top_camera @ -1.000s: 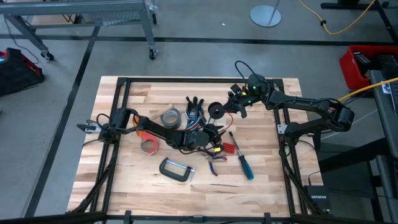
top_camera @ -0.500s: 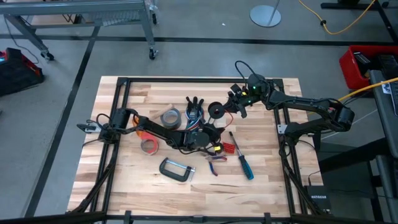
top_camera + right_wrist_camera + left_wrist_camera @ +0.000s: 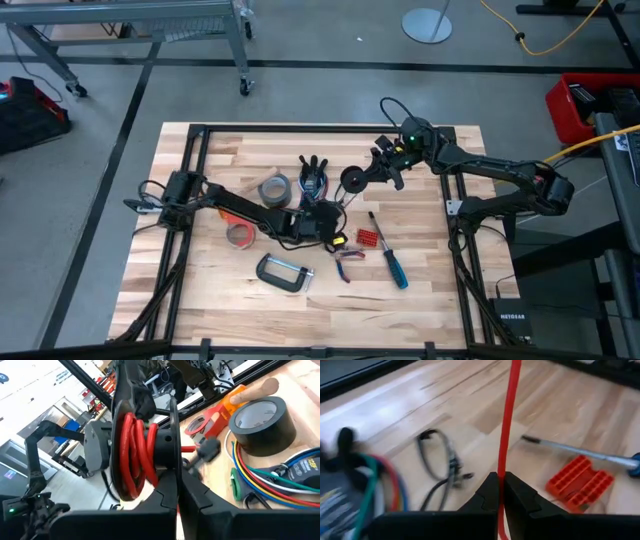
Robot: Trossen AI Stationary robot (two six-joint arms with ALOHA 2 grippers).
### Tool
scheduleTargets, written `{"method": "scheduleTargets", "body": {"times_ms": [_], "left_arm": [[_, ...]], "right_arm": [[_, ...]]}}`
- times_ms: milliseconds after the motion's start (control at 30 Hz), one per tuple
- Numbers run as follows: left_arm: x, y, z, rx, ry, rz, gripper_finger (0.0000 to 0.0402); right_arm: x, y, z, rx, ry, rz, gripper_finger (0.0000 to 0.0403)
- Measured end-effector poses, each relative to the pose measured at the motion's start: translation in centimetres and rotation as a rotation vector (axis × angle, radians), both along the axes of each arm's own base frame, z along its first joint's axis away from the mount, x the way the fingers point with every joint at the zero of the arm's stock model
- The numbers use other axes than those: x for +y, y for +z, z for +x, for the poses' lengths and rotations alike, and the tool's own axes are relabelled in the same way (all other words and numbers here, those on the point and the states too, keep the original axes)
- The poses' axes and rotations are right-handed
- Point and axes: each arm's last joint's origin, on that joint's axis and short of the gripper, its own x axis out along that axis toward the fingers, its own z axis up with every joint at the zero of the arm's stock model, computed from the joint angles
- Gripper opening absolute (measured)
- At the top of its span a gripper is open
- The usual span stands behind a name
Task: Coil cords
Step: Coil the red wire onto a black spool
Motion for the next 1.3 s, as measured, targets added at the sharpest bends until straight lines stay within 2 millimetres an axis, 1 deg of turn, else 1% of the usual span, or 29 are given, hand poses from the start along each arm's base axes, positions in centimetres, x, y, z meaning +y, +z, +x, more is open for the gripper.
{"method": "scheduleTargets", "body": {"times_ms": [100,233,367,467,567,733,800,933,1100,1300], "left_arm": [[0.1,0.6,-1.0,0.070,0.010,-0.010,0.0002],[0.5,2.1,-2.3,0.126,0.027,-0.044,0.0001],[1.4,3.3,-3.7,0.171,0.081,-0.099,0.0001],[2.5,4.1,-4.2,0.173,0.124,-0.115,0.0001],[3.7,4.6,-4.0,0.137,0.144,-0.130,0.0001],[5.8,4.7,-3.6,0.118,0.154,-0.196,0.0000],[6.5,4.7,-3.6,0.111,0.166,-0.207,0.0000],[7.6,5.2,-3.0,0.035,0.163,-0.227,0.0000],[8.5,5.8,-2.3,-0.059,0.134,-0.255,0.0000],[8.5,6.6,-1.6,-0.158,0.096,-0.273,0.0000]], "right_arm": [[0.2,-0.2,-0.4,0.036,-0.008,-0.016,0.0001],[0.5,-0.8,-0.8,0.097,-0.034,-0.066,0.0001],[0.6,-2.0,-1.2,0.209,-0.089,-0.119,0.0001],[1.2,-2.6,-1.1,0.302,-0.147,-0.194,0.0001],[2.1,-3.1,-0.7,0.358,-0.174,-0.285,0.0001],[3.7,-3.2,0.1,0.411,-0.230,-0.399,0.0001],[4.4,-3.3,0.4,0.424,-0.245,-0.438,0.0001],[5.7,-3.4,0.8,0.463,-0.304,-0.512,0.0001],[6.7,-3.5,1.0,0.505,-0.385,-0.509,0.0001],[6.9,-3.7,1.1,0.532,-0.445,-0.461,0.0001]]}}
